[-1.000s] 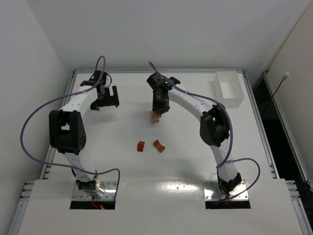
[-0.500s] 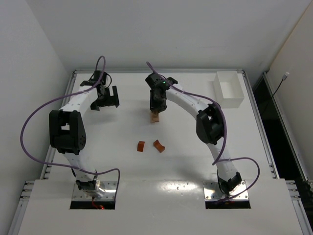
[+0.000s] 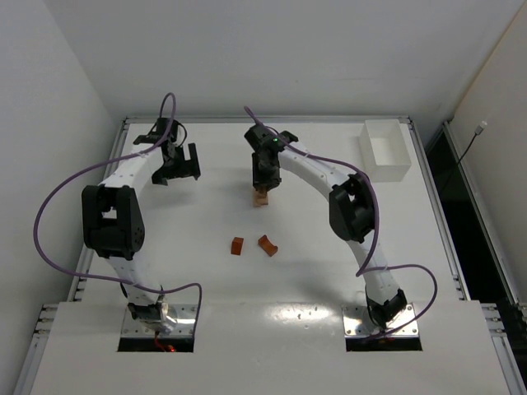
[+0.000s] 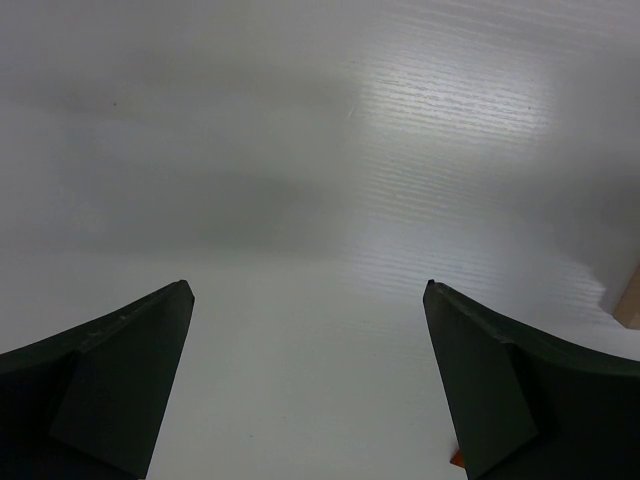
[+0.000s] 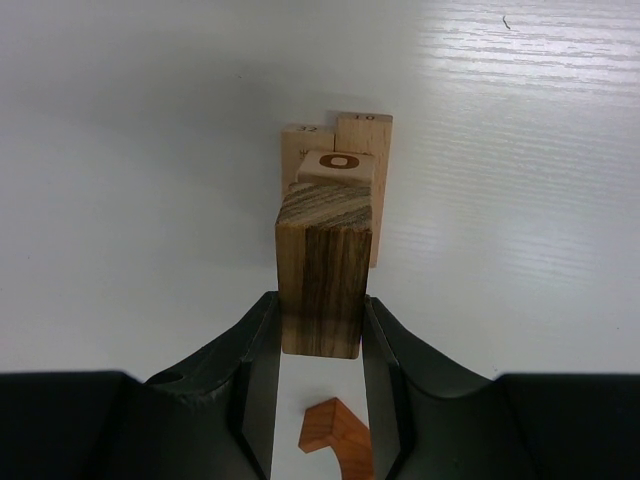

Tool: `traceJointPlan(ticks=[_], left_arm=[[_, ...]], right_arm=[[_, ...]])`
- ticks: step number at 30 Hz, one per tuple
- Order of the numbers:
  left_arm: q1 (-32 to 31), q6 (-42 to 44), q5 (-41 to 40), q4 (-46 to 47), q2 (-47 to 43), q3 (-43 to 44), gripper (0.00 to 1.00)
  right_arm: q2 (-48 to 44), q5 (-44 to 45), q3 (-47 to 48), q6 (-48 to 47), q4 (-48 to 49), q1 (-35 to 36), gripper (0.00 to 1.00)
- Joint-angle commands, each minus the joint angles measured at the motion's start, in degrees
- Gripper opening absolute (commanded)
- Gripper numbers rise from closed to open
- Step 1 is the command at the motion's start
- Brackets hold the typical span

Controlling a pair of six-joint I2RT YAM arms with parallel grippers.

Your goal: Build the wood block tower

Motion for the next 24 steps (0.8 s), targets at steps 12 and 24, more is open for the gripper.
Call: traceJointPlan(ticks=[12,24], left_arm=[[1.4,-0.1,0.8,0.2,0.4,2.3,1.00],[1.4,3.6,2.8,0.2,-1.0,1.4,1.00]], right_arm=[[-0.2,-0.8,0.2,-1.9,1.9,-0.6,0.37],[-2.7,-7.5,0.8,-8.7,6.9,-1.1,0.70]])
